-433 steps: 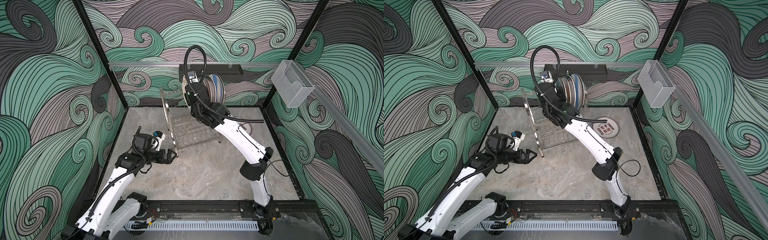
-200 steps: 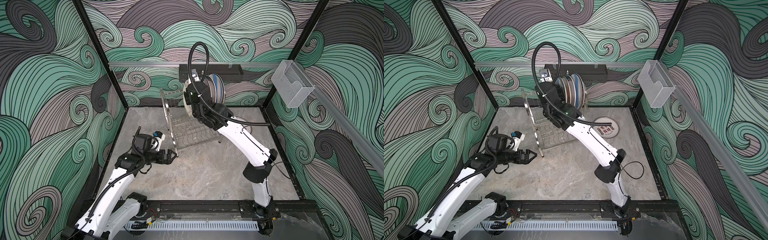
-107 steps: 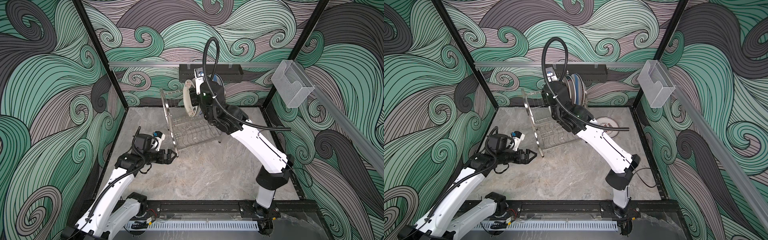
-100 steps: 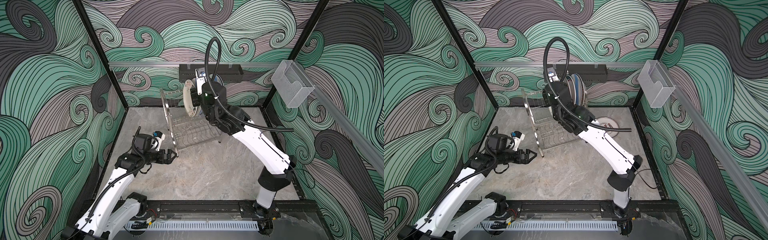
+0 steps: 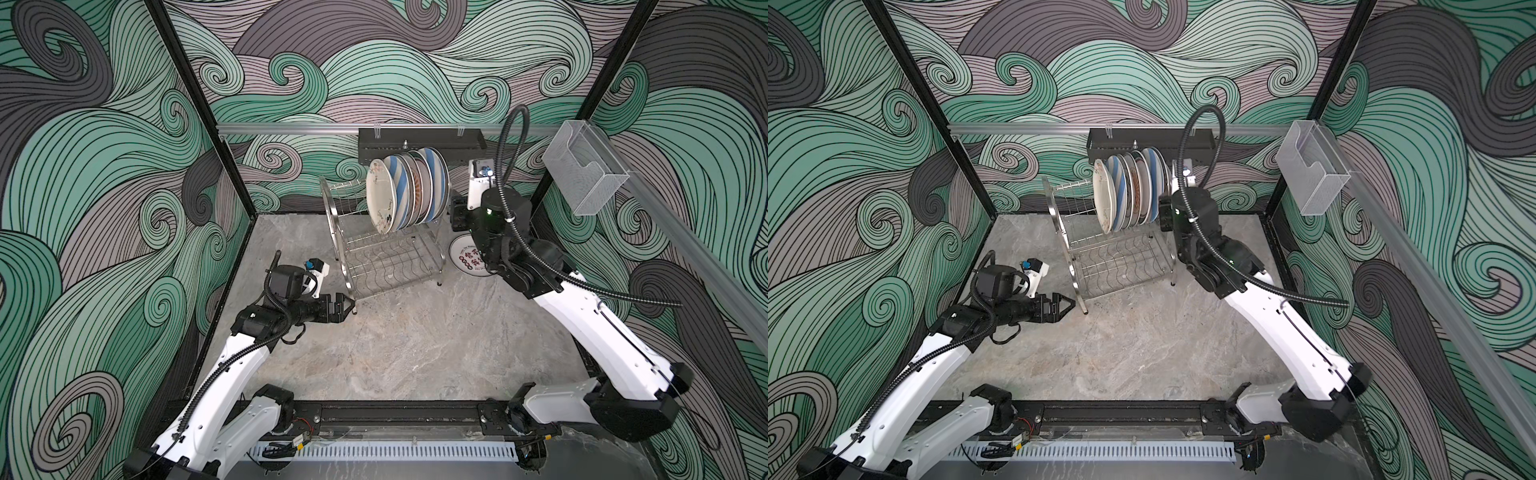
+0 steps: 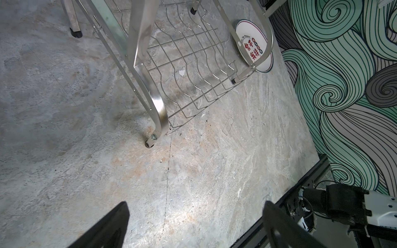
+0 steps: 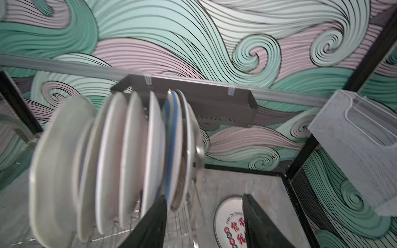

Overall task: Load the plates into the dish rack
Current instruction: 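Open the right gripper and withdraw it toward the red-text plate on the table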

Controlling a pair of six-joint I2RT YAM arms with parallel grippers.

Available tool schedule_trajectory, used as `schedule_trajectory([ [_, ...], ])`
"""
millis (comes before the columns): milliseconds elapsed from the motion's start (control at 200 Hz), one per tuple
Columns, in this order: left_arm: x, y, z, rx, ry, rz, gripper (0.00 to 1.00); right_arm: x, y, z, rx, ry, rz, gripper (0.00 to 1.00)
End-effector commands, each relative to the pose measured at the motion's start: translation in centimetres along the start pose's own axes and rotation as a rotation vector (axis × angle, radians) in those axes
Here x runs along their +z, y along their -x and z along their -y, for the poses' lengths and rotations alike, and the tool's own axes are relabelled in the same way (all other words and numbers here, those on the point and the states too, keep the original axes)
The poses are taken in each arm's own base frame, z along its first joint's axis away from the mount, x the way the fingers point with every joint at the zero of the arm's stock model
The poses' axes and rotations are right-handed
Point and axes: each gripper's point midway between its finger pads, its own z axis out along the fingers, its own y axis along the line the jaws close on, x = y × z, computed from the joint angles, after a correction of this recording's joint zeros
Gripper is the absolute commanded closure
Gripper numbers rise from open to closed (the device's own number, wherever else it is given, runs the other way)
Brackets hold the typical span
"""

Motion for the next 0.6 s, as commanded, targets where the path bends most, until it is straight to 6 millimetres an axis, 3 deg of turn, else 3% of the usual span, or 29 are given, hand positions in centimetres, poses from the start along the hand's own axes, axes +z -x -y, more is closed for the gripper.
schedule_trajectory([
  [0,-0.5,2.3,0.5,-0.012,-0.006,0.071,0.01,-0.4,-3.8,1.8,0.042,-0.029,-0.055,0.42],
  [180,-0.2,3.1,0.5,-0.025,-0.007,0.103,0.01,-0.1,-14.3,4.6,0.016,-0.092,-0.28,0.37],
  [265,-0.3,3.0,0.2,-0.015,0.007,0.102,0.01,0.0,-19.4,5.5,0.055,-0.078,-0.399,0.18],
  [345,-0.4,2.8,0.1,-0.013,0.017,0.088,0.01,0.1,-23.5,5.5,0.099,-0.059,-0.501,0.11],
  [425,-0.6,2.5,0.2,-0.014,0.015,0.08,0.01,0.2,-26.2,5.9,0.12,-0.073,-0.563,0.07],
  [595,-0.5,1.9,0.2,-0.013,0.006,0.076,0.01,2.1,-29.1,6.9,0.175,-0.08,-0.64,0.0],
])
